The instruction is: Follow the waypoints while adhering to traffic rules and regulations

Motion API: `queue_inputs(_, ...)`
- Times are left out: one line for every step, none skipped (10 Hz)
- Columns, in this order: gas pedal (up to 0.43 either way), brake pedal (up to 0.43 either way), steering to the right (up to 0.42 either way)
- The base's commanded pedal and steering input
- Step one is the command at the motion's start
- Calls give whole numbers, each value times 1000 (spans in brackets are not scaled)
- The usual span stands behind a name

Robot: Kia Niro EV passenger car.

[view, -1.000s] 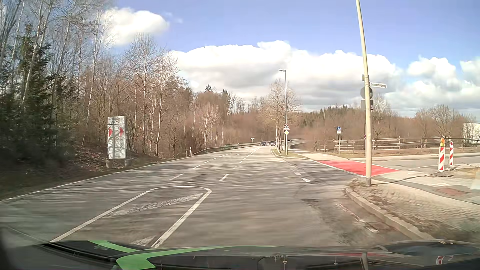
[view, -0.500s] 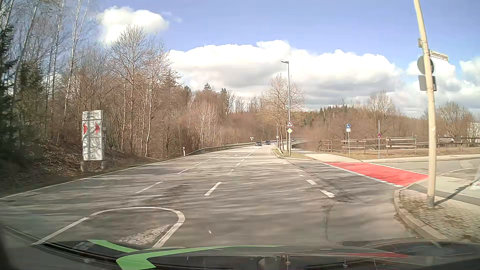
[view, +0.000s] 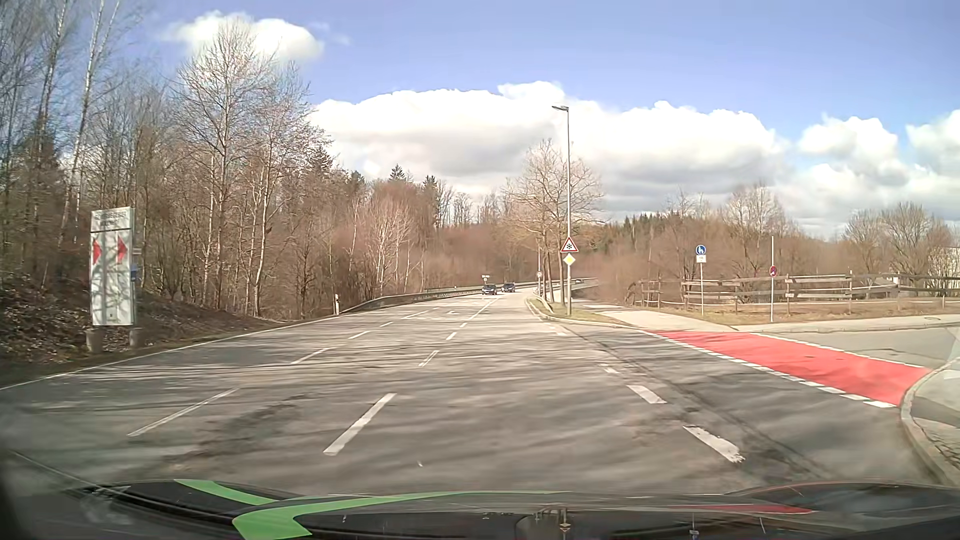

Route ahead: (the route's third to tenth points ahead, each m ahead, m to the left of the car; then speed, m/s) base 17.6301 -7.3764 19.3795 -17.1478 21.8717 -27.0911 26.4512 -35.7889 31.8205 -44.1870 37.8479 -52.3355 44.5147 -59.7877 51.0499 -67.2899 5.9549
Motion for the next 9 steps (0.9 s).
queue_inputs(0,287,170)
queue_inputs(0,274,200)
queue_inputs(0,262,237)
queue_inputs(0,250,280)
queue_inputs(0,232,316)
queue_inputs(0,195,335)
queue_inputs(0,152,357)
queue_inputs(0,122,375)
queue_inputs(0,43,395)
